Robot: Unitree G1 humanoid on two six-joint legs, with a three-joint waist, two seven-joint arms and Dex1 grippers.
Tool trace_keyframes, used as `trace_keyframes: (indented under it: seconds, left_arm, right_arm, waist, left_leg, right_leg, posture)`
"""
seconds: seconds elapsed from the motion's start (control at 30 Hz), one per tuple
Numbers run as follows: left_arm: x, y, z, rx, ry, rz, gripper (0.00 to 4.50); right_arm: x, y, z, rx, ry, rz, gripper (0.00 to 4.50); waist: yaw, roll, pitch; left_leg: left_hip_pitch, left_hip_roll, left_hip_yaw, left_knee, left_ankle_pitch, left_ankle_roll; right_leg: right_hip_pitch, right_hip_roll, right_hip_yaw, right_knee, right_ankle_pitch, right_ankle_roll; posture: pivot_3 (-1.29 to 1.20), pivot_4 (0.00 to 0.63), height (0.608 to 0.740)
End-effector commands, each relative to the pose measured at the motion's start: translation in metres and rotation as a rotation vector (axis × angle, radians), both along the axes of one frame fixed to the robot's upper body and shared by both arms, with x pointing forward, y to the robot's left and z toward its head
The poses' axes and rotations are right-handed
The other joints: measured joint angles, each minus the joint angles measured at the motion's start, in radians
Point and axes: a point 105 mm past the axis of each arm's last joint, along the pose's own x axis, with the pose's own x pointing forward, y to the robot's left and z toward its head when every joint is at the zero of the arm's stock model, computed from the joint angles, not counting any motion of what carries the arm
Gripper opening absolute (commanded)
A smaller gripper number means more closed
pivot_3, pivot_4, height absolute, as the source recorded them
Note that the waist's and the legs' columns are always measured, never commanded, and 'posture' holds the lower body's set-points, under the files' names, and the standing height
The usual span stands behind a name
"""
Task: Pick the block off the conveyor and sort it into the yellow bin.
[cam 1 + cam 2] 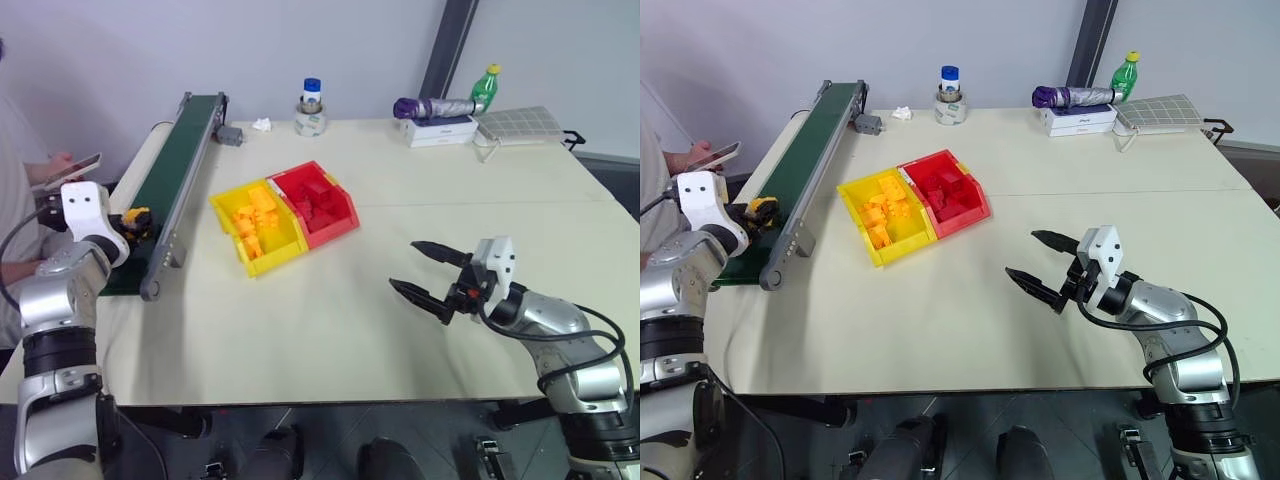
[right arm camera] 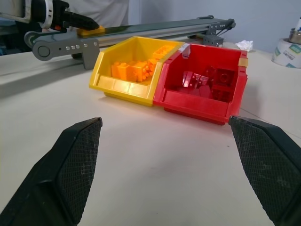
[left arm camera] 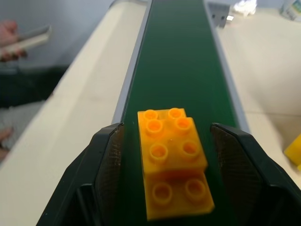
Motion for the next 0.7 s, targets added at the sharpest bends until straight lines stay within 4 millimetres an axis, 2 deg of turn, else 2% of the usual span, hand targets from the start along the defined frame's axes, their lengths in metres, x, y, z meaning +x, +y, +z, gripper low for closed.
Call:
trace_keyframes:
  seconds: [0.03,0.07,0.17,0.23,0.3,0.4,0.47,0.53,0.6,0.7]
  left_arm:
    - [-0.004,0.004,0.011,-0.009,-0.021,0.007,1.26]
    - [-0.005,0.001,0.013,-0.005,-0.028,-0.002,1.3]
    - [-0.006,-0.002,0.044,0.014,-0.174,0.012,1.3]
    - [-0.004,-0.024,0.068,0.075,-0.274,-0.065,1.3]
    - [-0.001,-0.05,0.077,0.07,-0.327,-0.159,1.3]
    - [0.005,-0.093,0.077,0.042,-0.35,-0.3,1.3]
    - [0.009,-0.112,0.074,0.046,-0.345,-0.337,1.3]
    - [0.022,-0.138,0.064,0.052,-0.327,-0.355,1.3]
    - [0.032,-0.152,0.055,0.03,-0.312,-0.347,1.3]
    - [0.035,-0.158,0.048,-0.008,-0.306,-0.342,1.3]
  right_arm:
    - [-0.004,0.001,0.013,-0.004,-0.065,0.005,4.5]
    - [-0.003,0.001,0.014,-0.005,-0.067,0.004,4.5]
    - [-0.002,0.001,0.015,-0.008,-0.074,0.002,4.5]
    - [-0.002,0.001,0.014,-0.008,-0.074,0.0,4.5]
    - [-0.001,0.003,0.013,-0.008,-0.073,0.002,4.5]
    - [0.0,0.004,0.014,-0.009,-0.076,0.004,4.5]
    - [0.001,0.005,0.014,-0.009,-0.078,0.003,4.5]
    - [0.001,0.006,0.014,-0.009,-0.082,0.003,4.5]
    - [0.001,0.007,0.014,-0.012,-0.086,0.001,4.5]
    - [-0.001,0.003,0.016,-0.016,-0.092,-0.02,4.5]
  waist:
    - [0.0,0.0,0.0]
    - [0.0,0.0,0.0]
    - [0.002,-0.001,0.0]
    - [0.002,-0.002,0.0]
    - [0.004,-0.002,0.0]
    - [0.005,-0.002,0.0]
    - [0.002,-0.002,0.0]
    - [0.001,-0.003,0.0]
    - [0.001,-0.003,0.0]
    - [-0.007,-0.003,0.0]
  left_leg:
    - [0.0,0.0,0.0,0.0,0.0,0.0]
    - [0.0,0.0,0.0,0.0,0.0,0.0]
    - [0.0,0.0,0.0,0.0,0.0,-0.001]
    - [0.0,0.0,0.0,0.0,0.0,-0.001]
    - [0.0,0.0,0.0,0.001,0.0,-0.001]
    - [0.0,-0.001,0.0,0.001,0.0,-0.001]
    - [0.0,-0.001,0.0,0.001,0.0,-0.001]
    - [0.0,-0.001,0.0,0.001,0.001,0.0]
    - [0.0,0.0,0.0,0.001,0.001,0.0]
    - [0.0,0.0,0.0,0.001,0.001,-0.001]
  right_leg:
    - [0.0,0.0,0.0,0.0,0.0,0.0]
    - [0.0,0.0,0.0,0.0,0.0,0.0]
    - [0.0,0.0,0.0,0.001,0.0,0.0]
    - [0.0,0.0,0.0,0.001,0.0,0.0]
    - [0.0,0.0,0.0,0.0,0.001,0.0]
    - [0.001,-0.001,0.0,0.0,0.001,0.0]
    - [0.004,-0.001,0.0,0.0,0.001,0.001]
    - [0.005,0.0,0.0,0.0,0.001,0.001]
    - [0.005,0.0,0.0,0.001,0.001,0.001]
    - [0.004,0.001,0.001,0.001,0.001,0.001]
  posture:
    - [0.0,0.15,0.74]
    - [0.0,0.15,0.74]
    - [0.0,0.15,0.74]
    - [0.0,0.15,0.74]
    - [0.0,0.15,0.74]
    - [0.0,0.15,0.74]
    - [0.0,0.15,0.74]
    - [0.0,0.15,0.74]
    - [0.0,0.15,0.74]
    - [0.0,0.15,0.74]
